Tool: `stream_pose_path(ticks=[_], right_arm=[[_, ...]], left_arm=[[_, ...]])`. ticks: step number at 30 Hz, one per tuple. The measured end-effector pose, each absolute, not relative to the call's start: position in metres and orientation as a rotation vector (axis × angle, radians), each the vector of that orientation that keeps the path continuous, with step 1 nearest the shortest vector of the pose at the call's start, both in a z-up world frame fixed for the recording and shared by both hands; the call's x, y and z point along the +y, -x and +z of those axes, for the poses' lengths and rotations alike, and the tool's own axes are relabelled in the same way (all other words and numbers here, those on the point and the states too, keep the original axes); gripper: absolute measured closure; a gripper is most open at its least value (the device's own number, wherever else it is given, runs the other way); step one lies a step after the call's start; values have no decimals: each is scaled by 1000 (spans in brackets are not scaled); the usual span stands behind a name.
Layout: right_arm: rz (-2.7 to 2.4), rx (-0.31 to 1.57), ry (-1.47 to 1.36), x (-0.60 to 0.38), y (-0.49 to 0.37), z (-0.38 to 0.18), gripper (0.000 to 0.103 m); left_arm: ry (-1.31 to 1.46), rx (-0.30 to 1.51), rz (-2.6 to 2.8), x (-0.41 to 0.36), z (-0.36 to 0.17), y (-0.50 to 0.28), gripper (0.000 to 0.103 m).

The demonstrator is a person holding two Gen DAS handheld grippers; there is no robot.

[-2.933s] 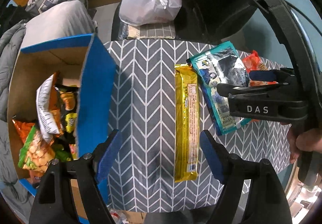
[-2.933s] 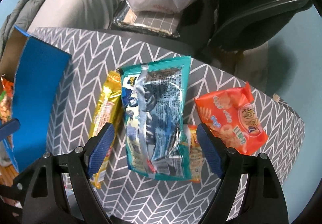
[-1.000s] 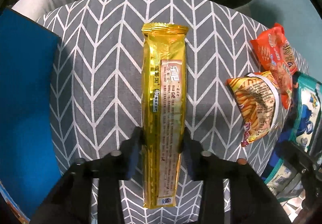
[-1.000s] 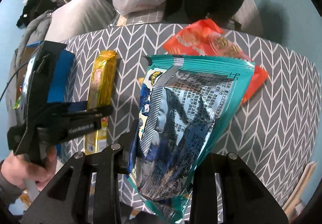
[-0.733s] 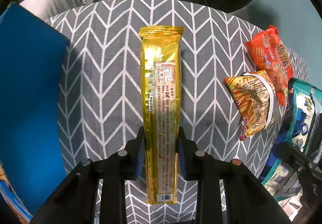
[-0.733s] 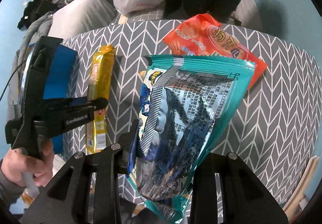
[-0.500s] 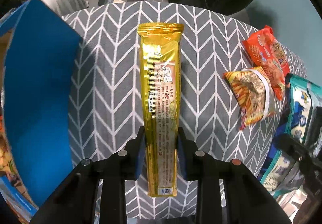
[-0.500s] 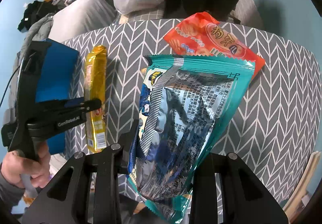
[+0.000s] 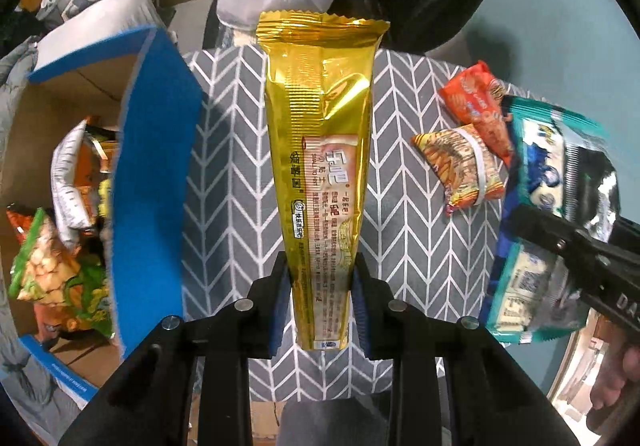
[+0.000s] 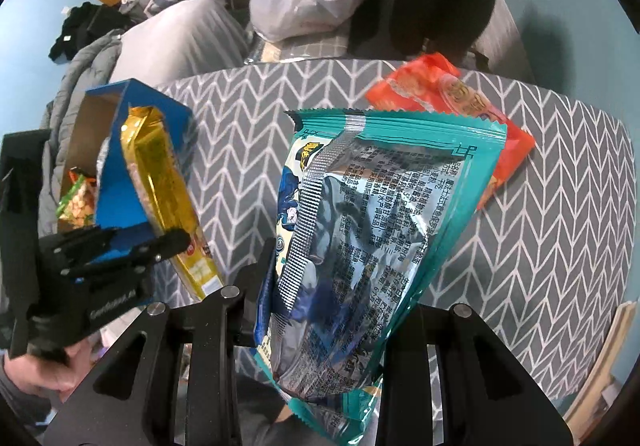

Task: Organize snacks
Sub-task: 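Lift the yellow bar and teal-silver bag and carry them over the box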

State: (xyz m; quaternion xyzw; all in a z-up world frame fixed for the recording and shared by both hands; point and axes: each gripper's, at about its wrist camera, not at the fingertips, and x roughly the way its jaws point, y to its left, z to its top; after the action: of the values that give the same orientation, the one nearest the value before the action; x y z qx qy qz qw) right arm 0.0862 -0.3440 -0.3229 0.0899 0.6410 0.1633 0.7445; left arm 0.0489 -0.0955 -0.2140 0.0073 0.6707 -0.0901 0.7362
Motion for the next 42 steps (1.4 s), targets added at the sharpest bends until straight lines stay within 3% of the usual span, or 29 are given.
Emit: stream_pose_path(ticks=[42], right_arm=[[696, 1262, -83, -137, -120, -251, 74]], left_arm=[[185, 1288, -24, 89, -104, -24, 75]])
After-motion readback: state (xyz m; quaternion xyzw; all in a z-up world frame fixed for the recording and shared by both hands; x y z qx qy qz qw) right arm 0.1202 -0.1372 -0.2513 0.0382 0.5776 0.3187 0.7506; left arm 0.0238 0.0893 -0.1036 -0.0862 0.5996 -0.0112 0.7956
